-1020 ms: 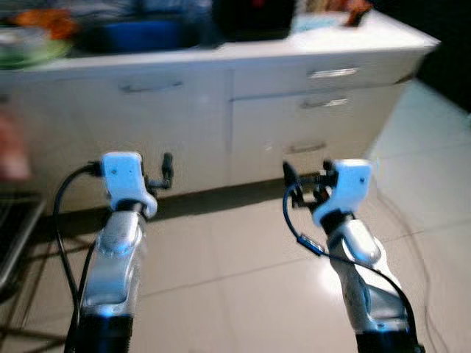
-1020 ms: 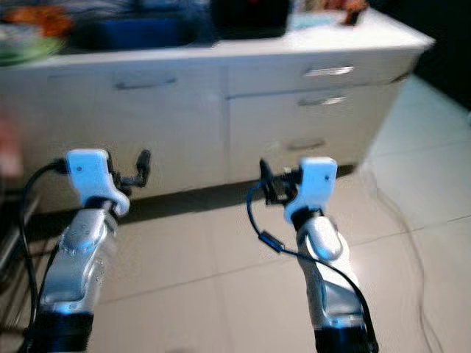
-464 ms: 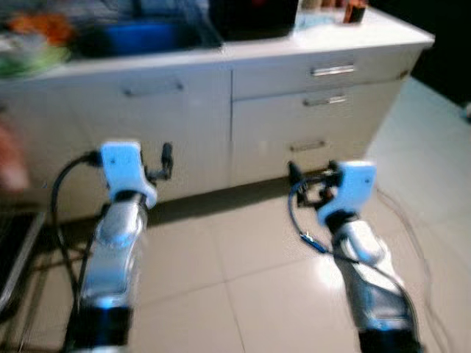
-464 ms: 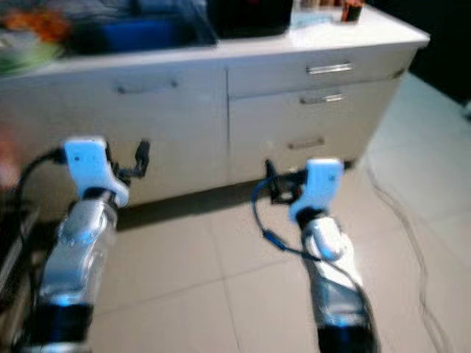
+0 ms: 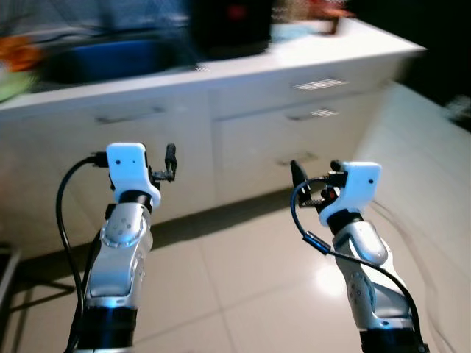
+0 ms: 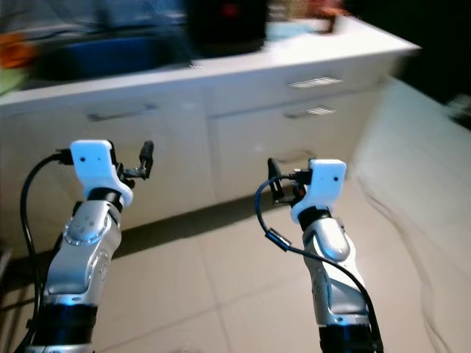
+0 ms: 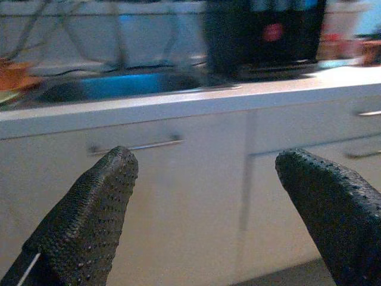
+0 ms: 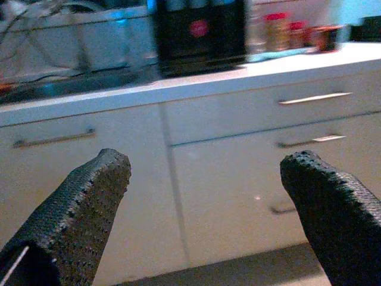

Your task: Kitchen organization

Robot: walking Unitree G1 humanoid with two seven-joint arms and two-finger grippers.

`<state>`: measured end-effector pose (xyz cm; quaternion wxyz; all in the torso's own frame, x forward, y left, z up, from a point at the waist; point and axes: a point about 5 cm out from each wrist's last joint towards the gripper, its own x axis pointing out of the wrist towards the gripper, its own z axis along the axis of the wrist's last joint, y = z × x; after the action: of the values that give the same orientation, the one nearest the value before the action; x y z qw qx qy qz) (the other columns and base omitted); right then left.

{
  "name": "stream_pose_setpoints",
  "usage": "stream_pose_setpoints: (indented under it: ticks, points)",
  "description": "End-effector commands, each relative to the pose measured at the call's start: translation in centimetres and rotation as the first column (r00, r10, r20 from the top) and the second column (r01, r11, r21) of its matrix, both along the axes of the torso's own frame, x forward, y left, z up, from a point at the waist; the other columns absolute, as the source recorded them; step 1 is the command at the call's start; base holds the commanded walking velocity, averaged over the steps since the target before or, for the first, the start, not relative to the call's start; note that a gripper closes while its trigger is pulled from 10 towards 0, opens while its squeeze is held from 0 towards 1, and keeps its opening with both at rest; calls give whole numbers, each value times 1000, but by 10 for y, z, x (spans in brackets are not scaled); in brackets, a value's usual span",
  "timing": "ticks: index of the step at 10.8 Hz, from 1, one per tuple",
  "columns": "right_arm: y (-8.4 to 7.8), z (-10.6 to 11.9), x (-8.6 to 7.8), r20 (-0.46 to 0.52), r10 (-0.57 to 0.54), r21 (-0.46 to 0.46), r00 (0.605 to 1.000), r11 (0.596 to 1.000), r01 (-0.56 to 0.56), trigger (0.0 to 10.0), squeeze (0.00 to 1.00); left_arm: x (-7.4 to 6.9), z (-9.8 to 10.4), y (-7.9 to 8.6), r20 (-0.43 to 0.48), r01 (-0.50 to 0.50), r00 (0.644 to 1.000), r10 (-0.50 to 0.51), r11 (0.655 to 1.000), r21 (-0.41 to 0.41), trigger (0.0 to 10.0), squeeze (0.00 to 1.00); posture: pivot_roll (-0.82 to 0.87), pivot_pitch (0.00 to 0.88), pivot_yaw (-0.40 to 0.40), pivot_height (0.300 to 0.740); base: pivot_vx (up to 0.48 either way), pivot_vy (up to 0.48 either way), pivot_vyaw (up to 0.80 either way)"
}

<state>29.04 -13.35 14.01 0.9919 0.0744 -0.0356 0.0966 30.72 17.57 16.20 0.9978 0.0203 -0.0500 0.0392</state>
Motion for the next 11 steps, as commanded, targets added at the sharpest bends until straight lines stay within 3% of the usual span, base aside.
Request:
stream_pose_setpoints:
  ticks: [1, 4, 9, 11]
  points:
    - [7, 7, 0, 34, 36, 1, 999, 999, -36, 10000, 0, -1, 1, 7, -3, -42, 999, 42, 999, 11, 10000, 0, -3, 35, 1, 740, 480, 0, 794]
    - [7, 6, 0, 29, 39, 4, 999, 999, -39, 10000, 0, -2, 0, 8, -7, -55, 998, 55, 998, 11, 10000, 0, -1, 37, -1, 740, 480, 0, 794]
    - [8, 8, 0, 40, 43, -9, 998, 999, -43, 10000, 0, 0, 1, 8, -11, -61, 998, 61, 998, 12, 10000, 0, -5, 39, -5, 740, 469, 0, 0]
    - [8, 10, 2, 50, 39, -1, 998, 999, -39, 10000, 0, 6, 9, 17, 14, -78, 997, 78, 997, 24, 10000, 0, -3, 37, -4, 740, 469, 0, 0]
